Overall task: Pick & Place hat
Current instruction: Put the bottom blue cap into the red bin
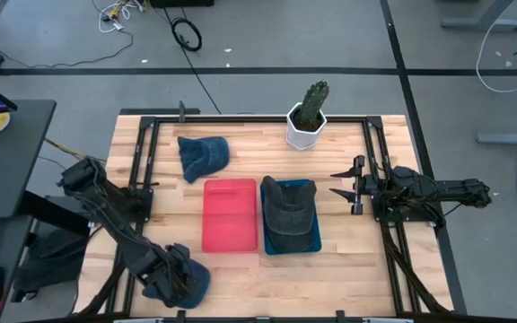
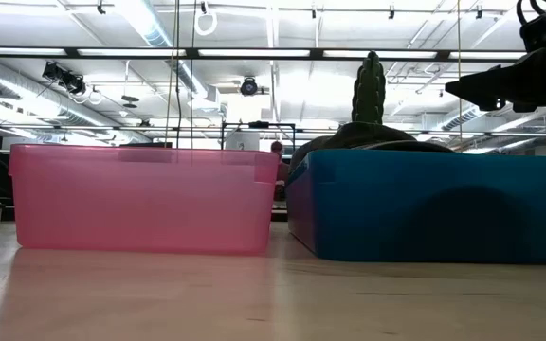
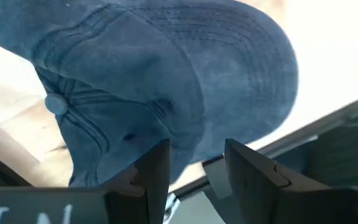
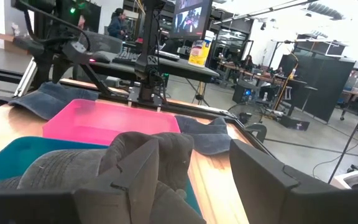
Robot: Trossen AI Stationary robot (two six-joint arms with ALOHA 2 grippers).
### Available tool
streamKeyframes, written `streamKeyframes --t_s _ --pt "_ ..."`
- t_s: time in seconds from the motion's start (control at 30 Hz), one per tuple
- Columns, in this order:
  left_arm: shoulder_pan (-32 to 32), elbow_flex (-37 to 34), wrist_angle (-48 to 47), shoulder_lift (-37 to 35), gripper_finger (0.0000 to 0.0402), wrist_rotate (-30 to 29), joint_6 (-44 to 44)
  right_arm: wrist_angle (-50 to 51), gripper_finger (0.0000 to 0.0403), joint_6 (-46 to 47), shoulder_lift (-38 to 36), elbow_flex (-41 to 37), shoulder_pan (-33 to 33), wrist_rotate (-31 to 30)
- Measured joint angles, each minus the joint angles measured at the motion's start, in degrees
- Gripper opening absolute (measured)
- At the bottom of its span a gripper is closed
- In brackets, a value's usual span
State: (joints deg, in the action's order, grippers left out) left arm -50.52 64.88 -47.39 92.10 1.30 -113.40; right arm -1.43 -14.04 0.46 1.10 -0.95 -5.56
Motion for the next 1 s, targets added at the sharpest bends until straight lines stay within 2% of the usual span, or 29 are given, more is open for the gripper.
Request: streamKeyframes --t_s 0.43,0.63,0.9,1.0 --pt "-0.17 -0.02 1.38 3.6 0.0156 0.33 0.5 0.0 0.0201 0.0 -0.01 0.0 0.02 0.01" --pt "-0.52 -0.02 1.47 3.76 0.0156 -2.41 -0.22 0.0 0.0201 0.0 -0.01 0.0 0.01 0.01" --pt "-0.26 0.04 2.9 6.49 0.0156 -0.41 1.52 0.0 0.0201 0.0 -0.01 0.0 0.02 0.0" --pt "-0.17 0.04 3.93 6.49 0.0143 -0.61 1.86 0.0 0.0201 0.0 -0.01 0.0 0.02 0.01"
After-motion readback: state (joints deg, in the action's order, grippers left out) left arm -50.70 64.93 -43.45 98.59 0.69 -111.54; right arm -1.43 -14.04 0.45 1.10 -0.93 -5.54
